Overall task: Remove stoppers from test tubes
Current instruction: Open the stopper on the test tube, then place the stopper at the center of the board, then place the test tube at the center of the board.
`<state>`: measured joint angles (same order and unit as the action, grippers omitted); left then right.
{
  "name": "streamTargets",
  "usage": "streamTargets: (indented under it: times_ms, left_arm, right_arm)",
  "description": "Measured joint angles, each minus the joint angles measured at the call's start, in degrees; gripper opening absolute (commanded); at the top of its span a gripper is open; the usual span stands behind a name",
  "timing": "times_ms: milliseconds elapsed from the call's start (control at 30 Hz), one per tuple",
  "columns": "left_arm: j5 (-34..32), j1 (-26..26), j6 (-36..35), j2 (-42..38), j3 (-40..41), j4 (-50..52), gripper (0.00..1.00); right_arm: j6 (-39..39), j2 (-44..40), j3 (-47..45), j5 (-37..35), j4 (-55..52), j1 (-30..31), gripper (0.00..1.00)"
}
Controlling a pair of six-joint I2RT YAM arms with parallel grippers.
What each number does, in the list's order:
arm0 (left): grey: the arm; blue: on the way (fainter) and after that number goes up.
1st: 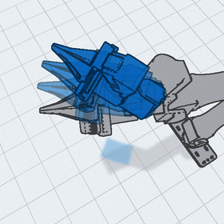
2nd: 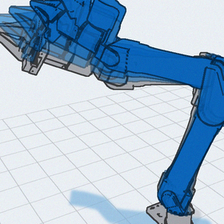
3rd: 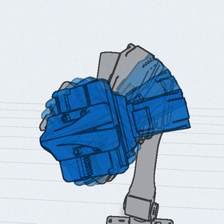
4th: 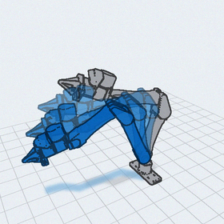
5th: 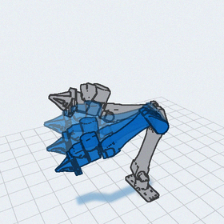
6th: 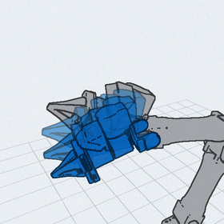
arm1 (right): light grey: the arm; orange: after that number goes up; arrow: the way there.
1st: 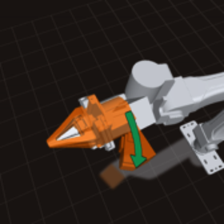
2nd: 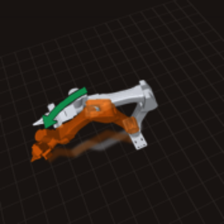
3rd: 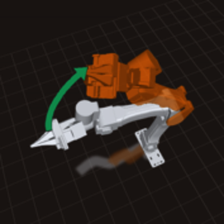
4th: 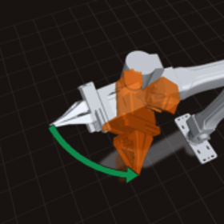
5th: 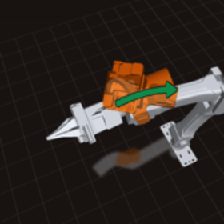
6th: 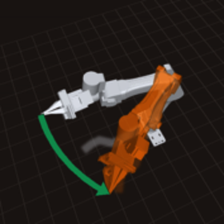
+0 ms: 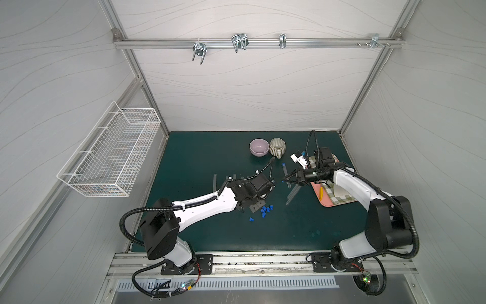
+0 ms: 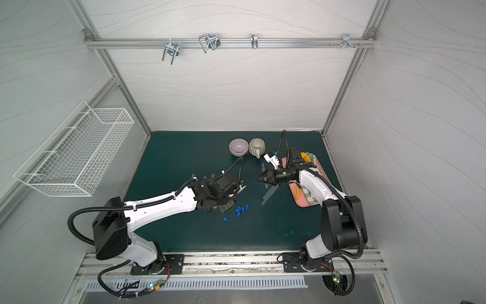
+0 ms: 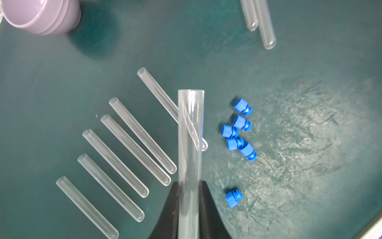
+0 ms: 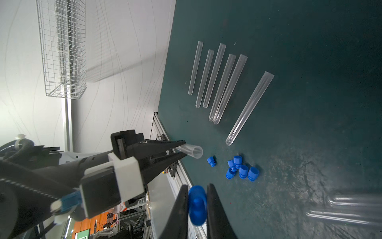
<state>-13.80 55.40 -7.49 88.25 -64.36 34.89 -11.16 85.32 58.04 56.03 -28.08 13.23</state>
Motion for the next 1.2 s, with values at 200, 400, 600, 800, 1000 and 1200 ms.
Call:
streamTargets:
  times_ms: [200, 400, 600, 800, 1000, 1200]
  left_arm:
    - [0.2, -0.5, 1.5, -0.2, 0.0, 0.3, 0.05]
    - [3.6, -5.5, 5.8, -1.7, 0.0, 0.4, 0.05]
    - [6.7, -13.3, 11.7, -3.5, -0.4, 0.8, 0.07]
    - [8.7, -21.5, 18.0, -3.5, -0.5, 1.9, 0.07]
    - [8.9, -28.4, 22.2, -2.7, -0.6, 2.5, 0.08]
    - [7.8, -31.9, 24.1, 3.0, -2.4, 4.3, 0.08]
  right_arm:
    - [1.3, 0.1, 0.0, -2.0, -1.1, -0.2, 0.03]
    - [4.5, 4.3, 0.5, -9.7, -5.0, 3.5, 0.03]
    - [7.1, 9.8, 2.7, -18.6, -9.2, 10.0, 0.04]
    - [8.7, 12.1, 3.9, -25.1, -12.6, 13.2, 0.05]
    - [10.2, 14.8, 4.7, -29.2, -15.0, 15.2, 0.05]
    - [10.8, 17.2, 4.7, -31.8, -16.0, 17.2, 0.06]
